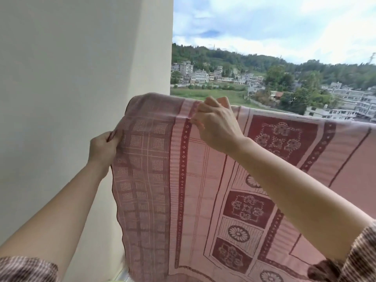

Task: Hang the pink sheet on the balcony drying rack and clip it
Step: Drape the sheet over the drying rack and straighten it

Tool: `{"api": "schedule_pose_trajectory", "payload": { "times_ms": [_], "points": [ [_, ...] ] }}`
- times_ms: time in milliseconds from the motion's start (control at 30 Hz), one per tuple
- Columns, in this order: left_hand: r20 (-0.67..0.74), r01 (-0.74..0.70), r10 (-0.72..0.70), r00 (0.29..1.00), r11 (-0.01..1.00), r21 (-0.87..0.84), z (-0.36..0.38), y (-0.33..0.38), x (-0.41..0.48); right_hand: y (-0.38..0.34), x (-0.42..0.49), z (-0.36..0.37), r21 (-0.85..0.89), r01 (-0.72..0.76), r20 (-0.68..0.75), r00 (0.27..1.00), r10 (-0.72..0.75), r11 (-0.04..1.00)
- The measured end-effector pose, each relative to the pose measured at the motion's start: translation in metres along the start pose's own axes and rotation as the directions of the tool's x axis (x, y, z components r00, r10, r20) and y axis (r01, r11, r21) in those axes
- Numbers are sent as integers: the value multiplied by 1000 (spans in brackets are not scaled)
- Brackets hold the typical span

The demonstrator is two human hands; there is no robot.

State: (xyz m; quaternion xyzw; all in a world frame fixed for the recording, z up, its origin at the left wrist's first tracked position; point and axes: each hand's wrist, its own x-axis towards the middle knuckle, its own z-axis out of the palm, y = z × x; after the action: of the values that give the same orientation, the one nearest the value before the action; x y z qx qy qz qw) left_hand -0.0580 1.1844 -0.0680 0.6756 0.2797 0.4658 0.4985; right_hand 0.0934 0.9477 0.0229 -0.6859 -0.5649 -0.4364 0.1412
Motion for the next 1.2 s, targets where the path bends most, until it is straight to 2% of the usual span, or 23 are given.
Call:
{"api": "schedule_pose_trajectory", "payload": {
  "times_ms": [100, 233, 333, 400, 533, 600, 700, 767, 867, 1000, 1200],
  "points": [
    [80, 73, -73, 994, 997, 11, 9, -11, -9, -1, -11, 4, -36, 24, 62, 998, -22, 999],
    [136, 195, -184, 973, 978, -72, 22, 21, 4, 17, -6, -14, 33, -178, -41, 983, 179, 983],
    [123, 233, -211, 970, 951, -202, 32, 42, 17, 33, -3, -21, -8, -300, -12, 954, 300, 954],
    [39, 181, -177, 983, 961, -211, 42, 51, 25, 42, -5, -20, -11, -345, -3, 939, 345, 939],
    [-218, 83, -147, 965, 957, -280, 49, 45, 43, 44, -6, -21, 145, -373, -100, 916, 389, 916],
    [-299, 29, -106, 949, 968, -251, 53, 42, 47, 40, -5, -21, 82, -340, -131, 928, 348, 937],
    [-396, -6, -80, 915, 978, -210, 60, 42, 49, 36, -6, -21, -3, -273, -96, 958, 272, 962],
    [-372, 46, -126, 920, 975, -216, 62, 42, 50, 37, -10, -21, -28, -252, -54, 967, 250, 967],
    [-237, 157, -242, 941, 931, -329, 63, 51, 55, 45, -15, -21, -15, -298, -24, 954, 297, 954],
    [-96, 205, -252, 963, 914, -350, 66, 68, 65, 49, -14, -19, -7, -339, -15, 941, 339, 941],
    [-116, 213, -294, 949, 866, -452, 60, 69, 73, 46, -12, -15, 16, -340, -61, 938, 340, 940]
  ]
}}
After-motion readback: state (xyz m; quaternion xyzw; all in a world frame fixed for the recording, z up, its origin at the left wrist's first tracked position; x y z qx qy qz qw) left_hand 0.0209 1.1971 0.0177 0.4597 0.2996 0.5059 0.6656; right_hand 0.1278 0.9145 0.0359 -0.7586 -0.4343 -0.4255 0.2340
